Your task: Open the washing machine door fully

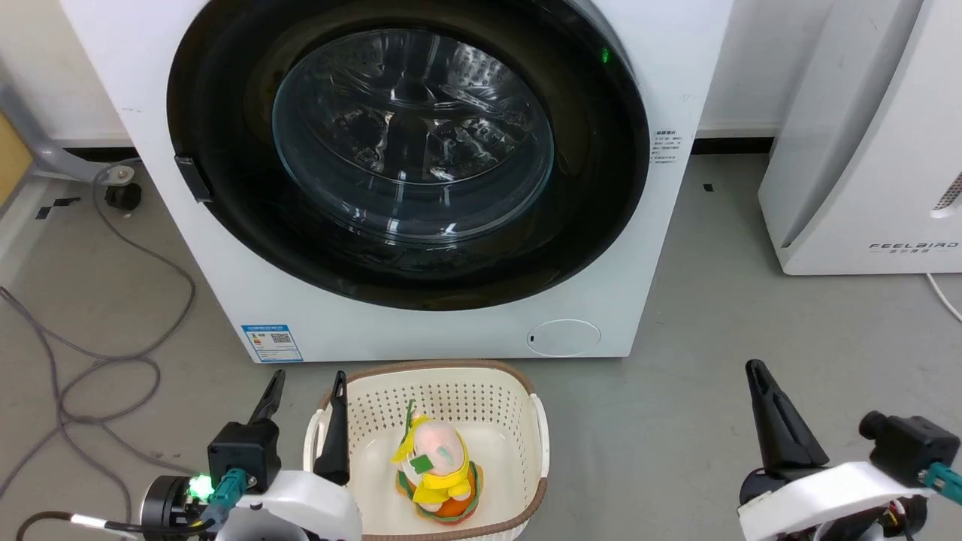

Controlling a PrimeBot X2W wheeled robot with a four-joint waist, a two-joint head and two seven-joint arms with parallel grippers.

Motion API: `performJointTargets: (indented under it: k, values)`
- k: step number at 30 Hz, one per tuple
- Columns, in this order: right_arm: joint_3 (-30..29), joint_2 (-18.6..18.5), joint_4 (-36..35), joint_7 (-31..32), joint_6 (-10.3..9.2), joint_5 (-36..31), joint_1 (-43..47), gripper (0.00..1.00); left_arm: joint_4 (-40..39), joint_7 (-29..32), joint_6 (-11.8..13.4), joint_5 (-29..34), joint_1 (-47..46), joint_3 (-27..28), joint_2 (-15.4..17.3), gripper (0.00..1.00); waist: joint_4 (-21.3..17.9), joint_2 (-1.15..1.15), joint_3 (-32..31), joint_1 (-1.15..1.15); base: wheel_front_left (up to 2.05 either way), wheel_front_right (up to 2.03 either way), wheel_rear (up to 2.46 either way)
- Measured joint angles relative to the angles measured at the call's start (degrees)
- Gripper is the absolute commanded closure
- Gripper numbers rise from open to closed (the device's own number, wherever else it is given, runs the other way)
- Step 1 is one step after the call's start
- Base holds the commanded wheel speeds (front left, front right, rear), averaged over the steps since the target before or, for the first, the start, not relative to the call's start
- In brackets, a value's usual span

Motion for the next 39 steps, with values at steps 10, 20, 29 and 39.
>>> performJointTargets:
  k: [10,20,29,39]
  values:
    - [-0.87,0.0,-0.18,-1.2,0.0,14.34,-0.29,1.0,0.75,-1.08,0.0,-0.97,-0.44,-0.51,0.0,0.0,-0.02,0.0,0.14,0.0,0.0,0.0,0.0]
    - [-2.55,-1.12,0.9,-2.47,-0.01,28.22,-5.86,1.0,0.97,-2.54,0.0,-1.99,-1.62,-1.03,-0.01,0.0,-0.19,0.0,1.7,0.0,0.0,0.0,0.0]
    - [-2.69,-5.63,6.21,-3.21,-0.01,41.29,-15.19,1.0,1.01,-3.55,-0.56,-2.37,-3.3,-1.14,-0.01,0.0,-0.27,0.0,4.4,0.0,0.0,0.0,0.0]
    - [-0.1,-13.1,10.94,-2.02,-0.01,54.86,-26.58,1.0,1.0,-4.68,-2.08,-2.78,-6.8,-2.81,-0.02,0.0,1.63,0.0,7.83,0.0,0.0,0.0,0.0]
